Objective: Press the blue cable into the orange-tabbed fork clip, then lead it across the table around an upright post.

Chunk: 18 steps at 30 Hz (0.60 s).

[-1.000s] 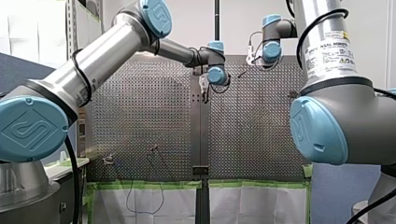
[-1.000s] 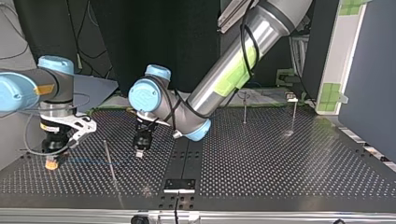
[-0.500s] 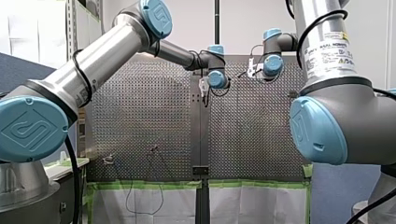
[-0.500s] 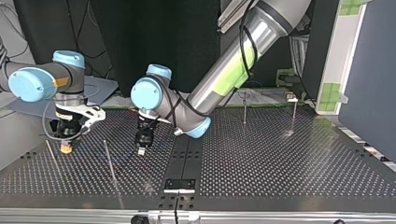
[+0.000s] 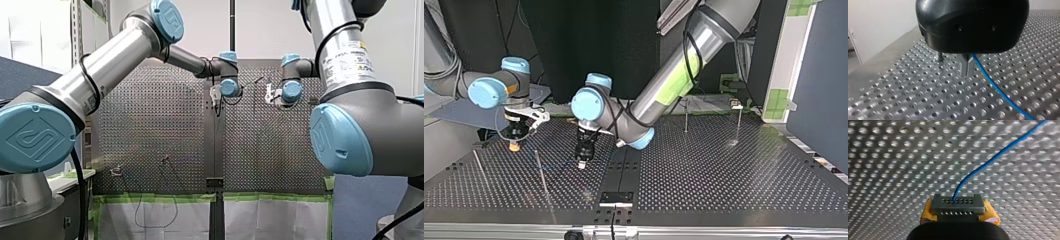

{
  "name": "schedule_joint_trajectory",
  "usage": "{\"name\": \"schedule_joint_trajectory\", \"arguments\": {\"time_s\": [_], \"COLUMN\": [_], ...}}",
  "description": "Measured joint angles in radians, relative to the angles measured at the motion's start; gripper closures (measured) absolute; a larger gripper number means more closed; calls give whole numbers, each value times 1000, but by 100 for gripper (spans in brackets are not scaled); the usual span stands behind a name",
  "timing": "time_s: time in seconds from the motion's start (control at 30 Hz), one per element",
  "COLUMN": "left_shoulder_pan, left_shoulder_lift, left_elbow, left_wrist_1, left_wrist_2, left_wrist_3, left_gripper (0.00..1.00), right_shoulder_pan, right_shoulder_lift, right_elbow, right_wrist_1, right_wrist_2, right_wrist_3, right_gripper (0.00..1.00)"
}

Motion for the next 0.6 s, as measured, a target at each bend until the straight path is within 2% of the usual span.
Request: {"name": "schedule_joint_trajectory", "arguments": {"time_s": [0.07, 0.1, 0.13, 0.17, 0.37, 0.5, 0.57, 0.6], "left_shoulder_pan": [4, 5, 6, 7, 7, 5, 4, 4], "left_shoulder_lift": [-12, -19, -28, -34, -53, -55, -55, -55], "left_elbow": [10, 15, 22, 26, 47, 56, 57, 57], "left_wrist_1": [-4, -7, -11, -13, -21, -26, -27, -27], "left_wrist_2": [1, 1, 1, 1, -15, -9, -9, -9], "left_wrist_3": [0, 0, 0, 1, 7, 15, 20, 22], "left_gripper": [89, 89, 67, 63, 65, 65, 57, 57], "right_shoulder_pan": [-2, -4, -5, -8, -21, -30, -33, -35], "right_shoulder_lift": [17, 25, 32, 40, 60, 80, 95, 102], "right_elbow": [1, 2, 4, 8, 42, 58, 64, 68], "right_wrist_1": [-1, -2, -5, -10, -62, -89, -94, -97], "right_wrist_2": [1, 2, 2, 2, 1, -2, -1, 0], "right_wrist_3": [-3, -4, -5, -6, -11, -20, -28, -31], "right_gripper": [100, 100, 100, 100, 100, 100, 100, 100]}}
